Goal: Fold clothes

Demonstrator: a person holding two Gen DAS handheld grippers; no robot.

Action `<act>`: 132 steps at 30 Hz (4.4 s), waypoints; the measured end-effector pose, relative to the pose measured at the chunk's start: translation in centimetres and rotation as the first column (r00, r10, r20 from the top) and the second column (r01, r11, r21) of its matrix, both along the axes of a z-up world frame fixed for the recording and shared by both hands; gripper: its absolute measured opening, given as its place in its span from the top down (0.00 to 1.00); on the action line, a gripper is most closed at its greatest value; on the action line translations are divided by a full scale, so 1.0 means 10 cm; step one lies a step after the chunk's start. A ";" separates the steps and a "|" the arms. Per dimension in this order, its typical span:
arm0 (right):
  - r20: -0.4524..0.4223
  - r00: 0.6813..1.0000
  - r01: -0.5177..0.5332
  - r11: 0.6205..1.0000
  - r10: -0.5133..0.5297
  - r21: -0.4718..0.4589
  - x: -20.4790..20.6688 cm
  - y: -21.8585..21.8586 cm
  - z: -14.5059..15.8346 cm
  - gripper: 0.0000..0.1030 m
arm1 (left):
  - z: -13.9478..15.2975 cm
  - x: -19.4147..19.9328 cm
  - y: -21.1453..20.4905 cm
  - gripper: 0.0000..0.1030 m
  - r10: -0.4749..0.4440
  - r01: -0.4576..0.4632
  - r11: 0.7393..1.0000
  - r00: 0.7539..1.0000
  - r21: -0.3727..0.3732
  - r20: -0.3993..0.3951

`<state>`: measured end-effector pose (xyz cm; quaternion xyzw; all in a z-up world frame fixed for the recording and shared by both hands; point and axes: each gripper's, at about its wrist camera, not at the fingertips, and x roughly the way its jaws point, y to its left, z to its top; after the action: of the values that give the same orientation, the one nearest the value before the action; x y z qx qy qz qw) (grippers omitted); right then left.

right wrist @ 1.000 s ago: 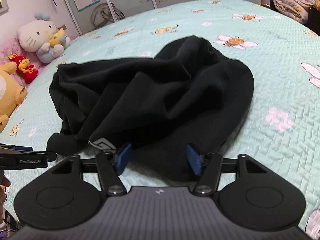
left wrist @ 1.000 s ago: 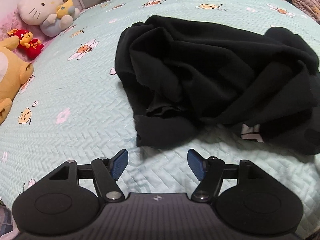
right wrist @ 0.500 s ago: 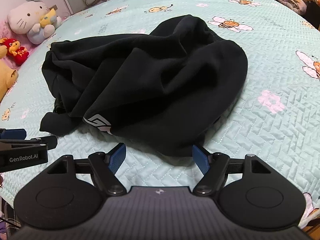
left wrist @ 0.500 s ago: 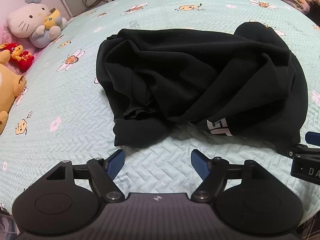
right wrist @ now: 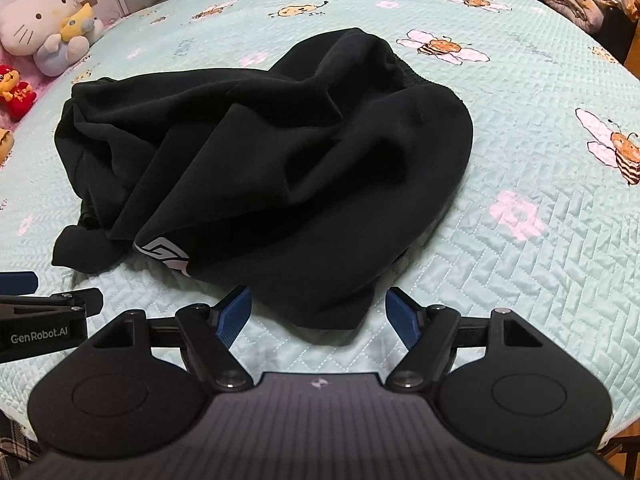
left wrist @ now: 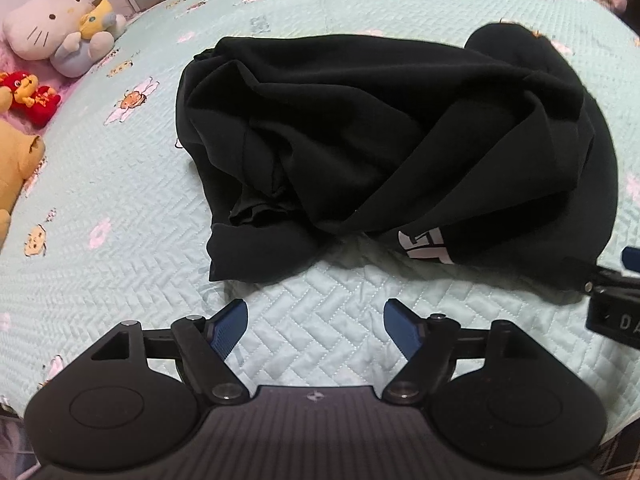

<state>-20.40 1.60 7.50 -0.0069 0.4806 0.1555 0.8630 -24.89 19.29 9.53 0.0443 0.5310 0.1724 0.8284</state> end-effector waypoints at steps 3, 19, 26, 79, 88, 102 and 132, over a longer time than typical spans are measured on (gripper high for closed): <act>0.002 1.000 0.004 1.000 -0.004 0.000 0.02 -0.02 -0.01 0.28 | -0.03 0.02 -0.02 0.24 -0.003 0.003 1.000 1.000 0.007 -0.013; -0.009 1.000 0.024 1.000 -0.024 0.019 0.09 -0.13 -0.07 0.28 | -0.12 0.07 -0.19 0.24 -0.014 0.016 0.999 0.998 0.040 -0.056; -0.003 1.000 0.026 0.999 -0.026 0.041 0.08 -0.16 -0.07 0.28 | -0.10 0.07 -0.26 0.24 -0.029 0.031 0.998 0.999 0.060 -0.041; 0.125 0.973 0.111 0.874 -0.191 0.474 0.00 -1.11 -0.58 0.28 | 0.01 0.50 -0.88 0.23 -0.393 0.386 0.918 0.867 0.086 0.305; 0.125 0.963 0.155 0.873 -0.238 0.463 -0.06 -1.21 -0.59 0.28 | -0.02 0.59 -0.76 0.96 -0.332 0.357 0.934 0.881 -0.013 0.338; 0.142 0.966 0.133 0.885 -0.217 0.447 -0.17 -1.13 -0.53 0.28 | 0.68 -0.19 0.13 0.98 -0.058 0.152 0.979 0.843 -0.132 0.535; 0.099 0.993 -0.010 0.810 -0.059 0.586 0.41 -0.44 -0.48 0.20 | 0.77 -0.84 0.92 0.64 0.099 -0.033 0.989 0.870 -0.144 0.483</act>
<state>-16.27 -2.78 2.70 0.2568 0.3601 0.2840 0.8507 -33.26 28.48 17.19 -0.0734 0.3160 0.1708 0.9304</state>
